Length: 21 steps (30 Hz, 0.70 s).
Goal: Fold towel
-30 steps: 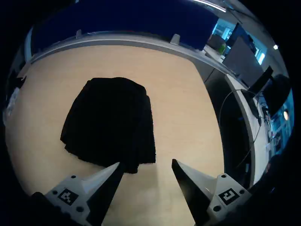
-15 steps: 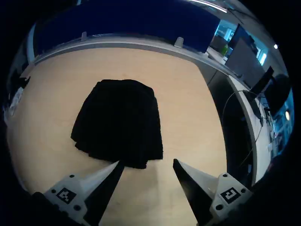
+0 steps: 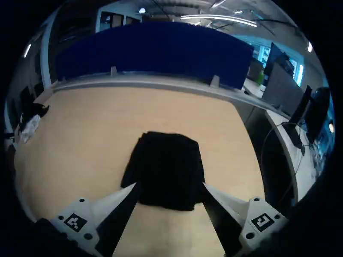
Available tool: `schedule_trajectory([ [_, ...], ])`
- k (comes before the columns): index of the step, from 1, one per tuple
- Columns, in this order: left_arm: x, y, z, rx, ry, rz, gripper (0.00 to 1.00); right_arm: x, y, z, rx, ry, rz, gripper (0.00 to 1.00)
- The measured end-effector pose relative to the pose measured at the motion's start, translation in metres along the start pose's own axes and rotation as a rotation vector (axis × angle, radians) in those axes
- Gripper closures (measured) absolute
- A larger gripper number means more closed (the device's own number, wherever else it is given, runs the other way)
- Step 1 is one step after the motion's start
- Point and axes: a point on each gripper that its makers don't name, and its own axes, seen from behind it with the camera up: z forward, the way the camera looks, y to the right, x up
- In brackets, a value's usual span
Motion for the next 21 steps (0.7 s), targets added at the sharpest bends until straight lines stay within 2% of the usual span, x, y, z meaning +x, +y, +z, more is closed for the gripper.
schedule_trajectory([
  [4,0.005,0.000,0.003,-0.004,0.016,-0.011,0.05,0.039,-0.024,-0.016,0.036,0.129,0.042,0.00],
  [8,0.013,0.001,0.004,-0.010,0.045,-0.020,0.05,0.080,-0.043,-0.043,0.048,0.274,0.080,0.00],
  [14,0.030,0.002,0.008,-0.020,0.101,-0.036,0.05,0.126,-0.071,-0.088,0.032,0.455,0.078,0.00],
  [17,0.041,0.003,0.010,-0.027,0.136,-0.056,0.05,0.137,-0.087,-0.106,0.030,0.507,0.066,0.00],
  [21,0.056,0.004,0.011,-0.040,0.193,-0.085,0.05,0.144,-0.108,-0.123,0.036,0.541,0.048,0.00],
])
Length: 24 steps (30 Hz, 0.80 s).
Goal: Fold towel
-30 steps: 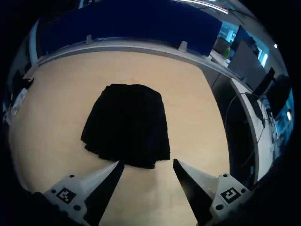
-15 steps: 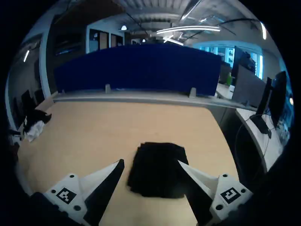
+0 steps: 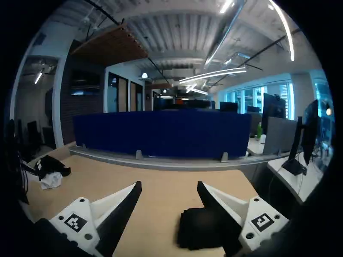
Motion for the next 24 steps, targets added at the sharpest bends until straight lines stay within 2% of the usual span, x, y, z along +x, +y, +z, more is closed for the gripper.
schedule_trajectory([
  [5,0.021,0.001,0.002,-0.011,0.080,-0.013,0.05,0.011,-0.020,-0.008,0.002,0.020,-0.007,0.00],
  [8,0.037,0.003,0.002,-0.020,0.142,-0.001,0.05,0.018,-0.029,-0.011,-0.002,0.039,-0.001,0.00],
  [14,0.064,0.003,-0.003,-0.019,0.264,0.008,0.05,0.033,-0.038,-0.020,-0.059,0.092,0.014,0.00],
  [24,0.082,-0.007,-0.005,-0.007,0.383,-0.008,0.05,0.027,-0.070,-0.014,-0.034,0.056,0.036,0.00],
])
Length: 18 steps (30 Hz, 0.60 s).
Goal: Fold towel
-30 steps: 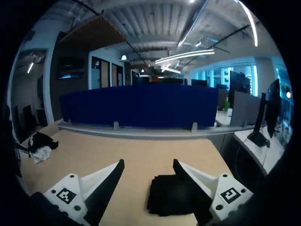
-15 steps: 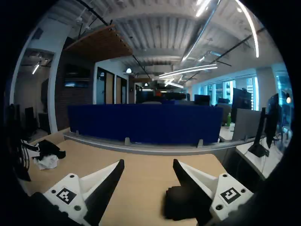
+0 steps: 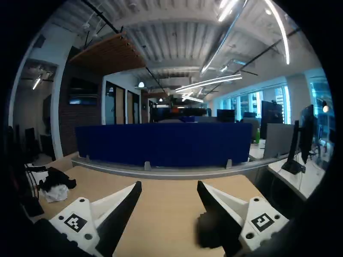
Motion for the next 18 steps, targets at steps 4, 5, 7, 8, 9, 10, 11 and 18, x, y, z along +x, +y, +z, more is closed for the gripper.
schedule_trajectory([
  [4,0.002,-0.009,0.002,0.026,0.042,0.013,0.06,-0.013,-0.012,0.004,0.015,-0.034,0.012,0.00],
  [5,0.003,-0.012,0.003,0.036,0.053,0.016,0.06,-0.017,-0.015,0.005,0.020,-0.045,0.016,0.00],
  [7,0.001,-0.016,0.002,0.050,0.072,0.020,0.06,-0.021,-0.018,0.008,0.022,-0.058,0.016,0.00],
  [8,0.000,-0.018,0.002,0.058,0.083,0.022,0.06,-0.023,-0.020,0.010,0.022,-0.065,0.016,0.00],
  [9,-0.002,-0.020,0.002,0.062,0.087,0.024,0.06,-0.024,-0.020,0.011,0.018,-0.069,0.013,0.00],
  [10,-0.004,-0.022,0.002,0.066,0.091,0.026,0.06,-0.024,-0.021,0.012,0.013,-0.072,0.010,0.00],
  [11,-0.007,-0.024,0.002,0.070,0.095,0.028,0.06,-0.025,-0.021,0.014,0.008,-0.076,0.006,0.00],
  [18,-0.026,-0.034,-0.001,0.087,0.125,0.057,0.06,-0.038,-0.019,0.018,-0.039,-0.105,0.023,0.00],
])
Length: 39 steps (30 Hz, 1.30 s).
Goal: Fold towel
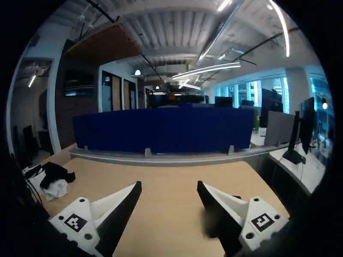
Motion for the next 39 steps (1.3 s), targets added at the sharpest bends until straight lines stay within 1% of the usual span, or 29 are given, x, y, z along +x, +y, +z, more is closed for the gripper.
schedule_trajectory([
  [5,-0.020,-0.009,0.001,0.009,0.019,0.025,0.05,-0.014,-0.001,0.002,-0.015,-0.007,0.021,0.00],
  [11,-0.043,-0.011,0.003,0.008,0.051,0.032,0.06,-0.036,-0.010,0.004,-0.014,-0.025,0.006,0.00],
  [14,-0.058,-0.016,0.003,0.015,0.054,0.025,0.06,-0.046,-0.016,0.008,-0.012,-0.035,-0.003,0.00],
  [17,-0.071,-0.020,0.003,0.021,0.058,0.008,0.06,-0.049,-0.025,0.010,-0.001,-0.038,-0.010,0.00],
  [20,-0.080,-0.024,0.004,0.018,0.065,-0.012,0.05,-0.049,-0.033,0.012,0.008,-0.033,-0.021,0.00],
  [23,-0.090,-0.030,0.006,0.028,0.069,-0.030,0.06,-0.047,-0.037,0.013,0.011,-0.025,-0.031,0.00],
  [26,-0.098,-0.031,0.008,0.028,0.068,-0.038,0.06,-0.047,-0.039,0.013,0.009,-0.019,-0.034,0.00],
  [30,-0.105,-0.030,0.010,0.030,0.059,-0.041,0.06,-0.048,-0.040,0.013,0.009,-0.022,-0.033,0.00],
  [39,-0.120,-0.027,0.014,0.025,0.033,-0.024,0.06,-0.044,-0.035,0.013,0.006,-0.016,-0.036,0.00],
])
